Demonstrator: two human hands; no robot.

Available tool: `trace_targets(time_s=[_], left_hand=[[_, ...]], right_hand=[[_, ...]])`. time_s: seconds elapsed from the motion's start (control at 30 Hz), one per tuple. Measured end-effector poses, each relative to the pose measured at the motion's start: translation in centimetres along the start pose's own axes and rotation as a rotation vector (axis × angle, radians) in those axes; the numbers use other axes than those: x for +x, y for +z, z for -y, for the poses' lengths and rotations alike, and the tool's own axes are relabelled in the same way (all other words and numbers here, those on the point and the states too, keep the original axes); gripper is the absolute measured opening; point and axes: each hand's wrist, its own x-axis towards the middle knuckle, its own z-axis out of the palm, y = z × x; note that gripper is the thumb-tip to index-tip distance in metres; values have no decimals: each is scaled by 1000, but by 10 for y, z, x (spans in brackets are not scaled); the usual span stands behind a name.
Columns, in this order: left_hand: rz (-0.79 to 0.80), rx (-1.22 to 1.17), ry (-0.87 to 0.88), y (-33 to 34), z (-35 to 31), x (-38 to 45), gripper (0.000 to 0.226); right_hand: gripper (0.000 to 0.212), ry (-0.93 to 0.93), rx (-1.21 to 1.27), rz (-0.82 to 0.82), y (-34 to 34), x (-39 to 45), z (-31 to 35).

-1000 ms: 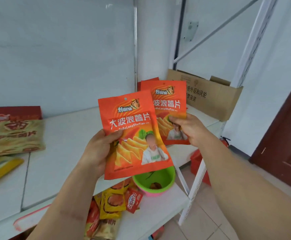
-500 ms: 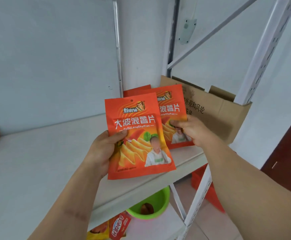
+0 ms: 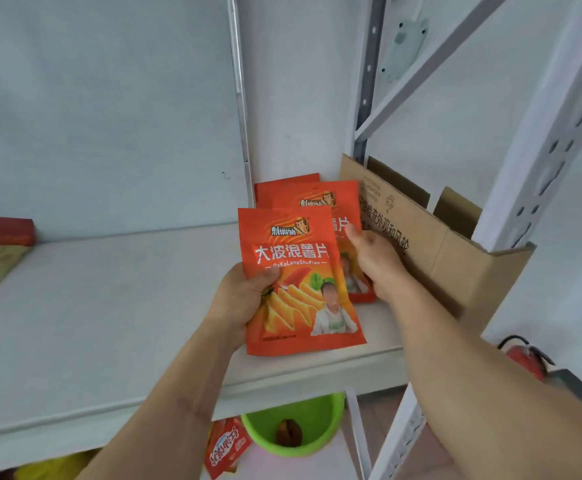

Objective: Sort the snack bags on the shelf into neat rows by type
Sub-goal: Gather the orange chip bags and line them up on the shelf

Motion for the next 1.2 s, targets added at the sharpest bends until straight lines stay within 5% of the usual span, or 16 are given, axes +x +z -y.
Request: trace_targets(time_s=[0.2, 0.5, 0.83, 0.97, 1.1, 1.2], left_hand=[[-258, 362, 159, 32, 13, 16, 32], [-354, 454, 170, 49, 17, 37, 40], [-415, 474, 139, 52, 12, 41, 49], [-411, 463, 134, 42, 8, 33, 65], [-468, 672, 164, 15, 6, 15, 58], [-512, 1137, 280, -23, 6, -7, 40]], right_hand=[[53, -11, 85, 183, -3, 0, 2], [35, -79, 38, 190, 5, 19, -8], [37, -106, -78, 164, 14, 27, -2], [69, -144, -281, 9, 8, 12, 16], [58, -421, -756, -136, 17, -13, 35], [39, -774, -1005, -97, 44, -44, 39]])
